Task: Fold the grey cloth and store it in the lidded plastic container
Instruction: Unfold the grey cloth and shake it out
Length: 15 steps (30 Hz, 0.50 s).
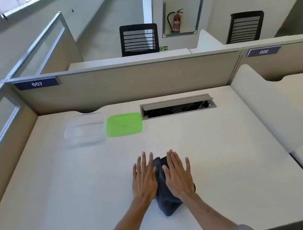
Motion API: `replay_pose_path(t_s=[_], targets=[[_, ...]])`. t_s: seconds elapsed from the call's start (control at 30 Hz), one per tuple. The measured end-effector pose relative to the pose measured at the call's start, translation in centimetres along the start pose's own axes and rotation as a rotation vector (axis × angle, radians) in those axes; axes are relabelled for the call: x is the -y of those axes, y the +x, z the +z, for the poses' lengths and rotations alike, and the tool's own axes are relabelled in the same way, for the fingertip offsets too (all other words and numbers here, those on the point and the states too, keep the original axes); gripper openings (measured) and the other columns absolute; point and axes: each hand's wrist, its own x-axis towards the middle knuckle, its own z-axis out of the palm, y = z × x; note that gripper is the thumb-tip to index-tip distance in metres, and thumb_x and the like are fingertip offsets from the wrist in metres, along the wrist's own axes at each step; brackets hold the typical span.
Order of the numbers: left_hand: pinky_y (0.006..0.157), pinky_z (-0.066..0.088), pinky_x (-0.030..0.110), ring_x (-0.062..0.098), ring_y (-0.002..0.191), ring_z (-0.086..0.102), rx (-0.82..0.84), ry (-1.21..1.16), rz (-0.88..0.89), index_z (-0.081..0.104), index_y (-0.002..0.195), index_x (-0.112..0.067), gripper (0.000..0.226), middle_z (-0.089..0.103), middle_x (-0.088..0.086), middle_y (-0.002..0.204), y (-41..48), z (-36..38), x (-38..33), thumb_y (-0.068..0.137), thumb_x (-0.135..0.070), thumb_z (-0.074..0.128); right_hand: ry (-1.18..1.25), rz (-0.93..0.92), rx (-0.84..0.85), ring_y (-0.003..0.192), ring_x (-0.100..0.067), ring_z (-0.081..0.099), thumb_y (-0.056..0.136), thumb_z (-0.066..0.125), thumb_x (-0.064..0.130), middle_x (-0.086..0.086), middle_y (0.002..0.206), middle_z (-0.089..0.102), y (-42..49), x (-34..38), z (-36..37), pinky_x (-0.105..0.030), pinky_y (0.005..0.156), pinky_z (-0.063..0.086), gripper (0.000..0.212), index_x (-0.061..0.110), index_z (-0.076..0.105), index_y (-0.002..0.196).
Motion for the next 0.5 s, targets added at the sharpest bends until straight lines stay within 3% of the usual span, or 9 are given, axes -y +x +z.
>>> replay_pose_path(t_s=[0.07, 0.17, 0.3, 0.4, 0.5], targets=[[0.142, 0.003, 0.044, 0.023, 0.173, -0.011, -0.006, -0.006, 0.108, -0.023, 0.17, -0.041, 0.072, -0.021, 0.001, 0.184, -0.1, 0.1, 0.3, 0.116, -0.027, 0.021, -0.019, 0.002, 0.002, 0.17, -0.01, 0.003, 0.115, 0.012, 0.048, 0.007, 0.184, 0.006, -0.5, -0.3, -0.1, -0.05, 0.136, -0.005, 0.065, 0.023, 0.011, 0.175], [0.142, 0.005, 0.044, 0.016, 0.172, -0.005, -0.001, -0.04, 0.341, -0.01, 0.172, -0.048, 0.081, -0.01, -0.003, 0.186, -0.5, 0.5, 0.6, 0.113, -0.015, 0.034, -0.024, -0.015, -0.005, 0.17, -0.009, 0.007, 0.115, 0.014, 0.047, 0.007, 0.184, 0.011, -1.3, -1.2, 0.5, -0.049, 0.136, -0.004, 0.064, 0.023, 0.016, 0.175], [0.137, 0.029, 0.05, 0.029, 0.167, 0.034, -0.086, 0.007, 0.415, 0.047, 0.166, -0.027, 0.061, 0.031, 0.008, 0.18, -0.4, -0.7, 1.1, 0.107, -0.014, 0.055, 0.072, -0.077, -0.124, 0.164, -0.01, 0.029, 0.11, 0.035, 0.047, 0.007, 0.175, 0.037, -2.4, -2.3, -0.1, -0.047, 0.137, 0.015, 0.063, 0.022, 0.037, 0.168], [0.12, 0.054, 0.049, 0.032, 0.147, 0.063, -0.175, 0.063, 0.451, 0.074, 0.136, -0.017, 0.045, 0.063, 0.012, 0.159, -0.4, -2.0, 1.6, 0.092, -0.015, 0.081, 0.201, -0.258, -0.251, 0.146, -0.006, 0.048, 0.104, 0.056, 0.045, 0.012, 0.152, 0.058, -3.5, -2.9, -0.9, -0.041, 0.127, 0.036, 0.045, 0.026, 0.061, 0.145], [0.119, 0.054, 0.045, 0.028, 0.145, 0.064, -0.251, 0.022, 0.43, 0.076, 0.122, -0.019, 0.023, 0.069, 0.005, 0.15, -0.6, -3.0, 1.8, 0.099, -0.019, 0.076, 0.235, -0.372, -0.188, 0.123, -0.004, 0.057, 0.101, 0.063, 0.05, 0.018, 0.124, 0.061, -4.6, -2.8, -1.7, -0.031, 0.111, 0.043, 0.024, 0.029, 0.069, 0.113]])
